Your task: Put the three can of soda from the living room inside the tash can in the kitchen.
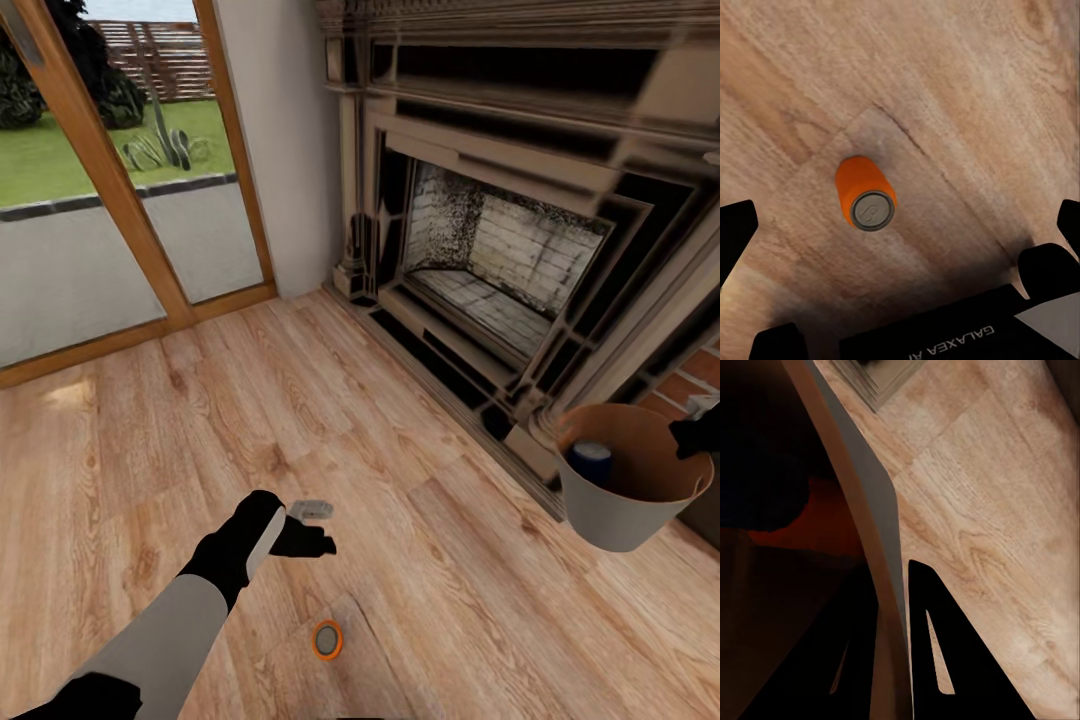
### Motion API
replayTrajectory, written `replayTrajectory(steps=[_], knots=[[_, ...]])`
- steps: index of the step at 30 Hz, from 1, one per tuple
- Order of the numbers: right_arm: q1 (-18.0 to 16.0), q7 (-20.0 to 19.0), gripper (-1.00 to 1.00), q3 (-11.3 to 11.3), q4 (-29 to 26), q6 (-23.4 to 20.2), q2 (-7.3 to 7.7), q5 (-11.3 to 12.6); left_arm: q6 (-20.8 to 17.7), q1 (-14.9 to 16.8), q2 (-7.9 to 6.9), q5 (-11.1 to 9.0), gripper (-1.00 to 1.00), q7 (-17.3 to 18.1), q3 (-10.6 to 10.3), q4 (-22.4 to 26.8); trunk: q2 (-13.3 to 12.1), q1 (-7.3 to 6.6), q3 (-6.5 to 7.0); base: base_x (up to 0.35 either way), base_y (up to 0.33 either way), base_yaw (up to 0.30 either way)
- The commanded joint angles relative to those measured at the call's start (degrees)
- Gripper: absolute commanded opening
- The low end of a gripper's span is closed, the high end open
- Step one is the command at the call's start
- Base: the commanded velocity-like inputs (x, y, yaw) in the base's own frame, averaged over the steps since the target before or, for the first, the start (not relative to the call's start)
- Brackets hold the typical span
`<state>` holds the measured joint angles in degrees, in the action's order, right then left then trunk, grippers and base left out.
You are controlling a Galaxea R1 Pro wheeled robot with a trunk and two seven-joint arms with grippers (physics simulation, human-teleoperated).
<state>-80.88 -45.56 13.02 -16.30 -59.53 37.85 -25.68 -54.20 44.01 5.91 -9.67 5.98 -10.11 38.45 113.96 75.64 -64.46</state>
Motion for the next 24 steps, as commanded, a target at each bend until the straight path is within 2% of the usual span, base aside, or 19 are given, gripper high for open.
replayTrajectory(steps=[1,11,12,18,22,23,24], knots=[[-0.03,-0.17,-1.00,-0.21,0.00,-0.33,-0.01,0.33,0.33,0.00,0.00,0.00,1.00,0.00,0.00,0.00,0.00,0.00,0.00,0.000,0.000,0.000],[-0.03,-0.17,-1.00,-0.21,0.00,-0.47,-0.01,0.42,0.40,0.00,0.00,0.00,1.00,0.00,0.00,0.00,0.00,0.00,0.00,0.000,0.000,0.000],[0.03,-0.10,-1.00,-0.29,-0.02,-0.47,-0.05,0.45,0.32,0.00,-0.04,0.00,1.00,0.00,0.00,-0.04,0.40,0.22,-0.17,0.000,0.000,0.000],[0.24,0.25,-1.00,-0.43,-0.24,-0.47,-0.02,0.75,2.25,-0.20,1.88,0.44,1.00,-0.58,-0.21,-0.41,2.81,1.53,-1.25,0.000,0.000,0.000],[0.27,0.28,-1.00,-0.50,-0.35,-0.47,-0.03,0.65,3.53,-0.22,2.14,0.50,1.00,-0.72,-0.25,-0.48,4.41,2.41,-1.97,0.000,0.000,0.000],[0.26,0.29,-1.00,-0.52,-0.37,-0.47,-0.05,0.82,6.29,-0.23,2.20,0.51,1.00,-0.75,-0.25,-0.52,4.81,2.63,-2.15,0.000,0.000,0.000],[0.25,0.29,-1.00,-0.53,-0.38,-0.47,-0.05,0.78,6.33,-0.23,2.22,0.52,1.00,-0.77,-0.26,-0.54,5.22,2.85,-2.33,0.000,0.000,0.000]])
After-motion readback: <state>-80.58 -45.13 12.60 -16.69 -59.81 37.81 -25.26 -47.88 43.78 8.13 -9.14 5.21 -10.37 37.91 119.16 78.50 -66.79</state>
